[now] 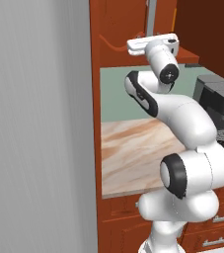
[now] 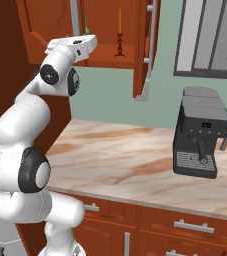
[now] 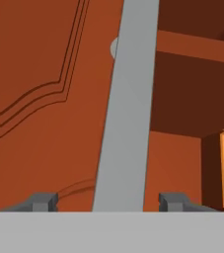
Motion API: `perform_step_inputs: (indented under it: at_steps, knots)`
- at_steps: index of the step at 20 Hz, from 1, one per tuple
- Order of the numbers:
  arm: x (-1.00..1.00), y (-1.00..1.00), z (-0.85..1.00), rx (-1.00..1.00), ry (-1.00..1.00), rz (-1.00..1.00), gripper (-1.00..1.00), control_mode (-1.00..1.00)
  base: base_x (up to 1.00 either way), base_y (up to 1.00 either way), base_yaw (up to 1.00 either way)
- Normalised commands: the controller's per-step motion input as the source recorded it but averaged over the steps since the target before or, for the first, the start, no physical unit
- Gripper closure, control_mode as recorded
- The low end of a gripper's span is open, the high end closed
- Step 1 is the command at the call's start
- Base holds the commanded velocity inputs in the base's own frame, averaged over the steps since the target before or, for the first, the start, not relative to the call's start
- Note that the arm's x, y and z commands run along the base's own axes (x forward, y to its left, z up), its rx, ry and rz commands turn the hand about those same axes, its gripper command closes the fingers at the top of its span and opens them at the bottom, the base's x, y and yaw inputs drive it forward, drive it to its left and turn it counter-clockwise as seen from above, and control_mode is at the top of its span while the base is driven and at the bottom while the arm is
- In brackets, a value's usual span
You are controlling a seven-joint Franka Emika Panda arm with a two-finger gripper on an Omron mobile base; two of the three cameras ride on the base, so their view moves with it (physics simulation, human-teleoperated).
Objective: Get the candle and the beer from the cabinet and move them to the dining counter.
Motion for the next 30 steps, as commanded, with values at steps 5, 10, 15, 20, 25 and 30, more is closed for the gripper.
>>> perform_step_inputs:
  at_steps: [5,10,15,20,25,30]
  knots:
    - [0.03,0.00,-0.01,0.00,0.01,0.00,1.00,-1.00,0.00,0.00,0.00]
    - [0.00,0.05,-0.06,-0.01,0.05,0.00,1.00,-1.00,0.00,0.00,0.00]
    - [-0.19,0.07,-0.02,0.00,0.00,0.00,1.00,-1.00,0.00,0.00,0.00]
    - [-0.48,0.19,0.00,0.00,0.00,0.00,1.00,-1.00,0.00,0.00,0.00]
    - [-0.63,0.32,0.00,0.00,0.00,0.00,1.00,-1.00,0.00,0.00,0.00]
    - [-0.64,0.37,0.00,0.00,0.01,0.00,1.00,-1.00,0.00,0.00,0.00]
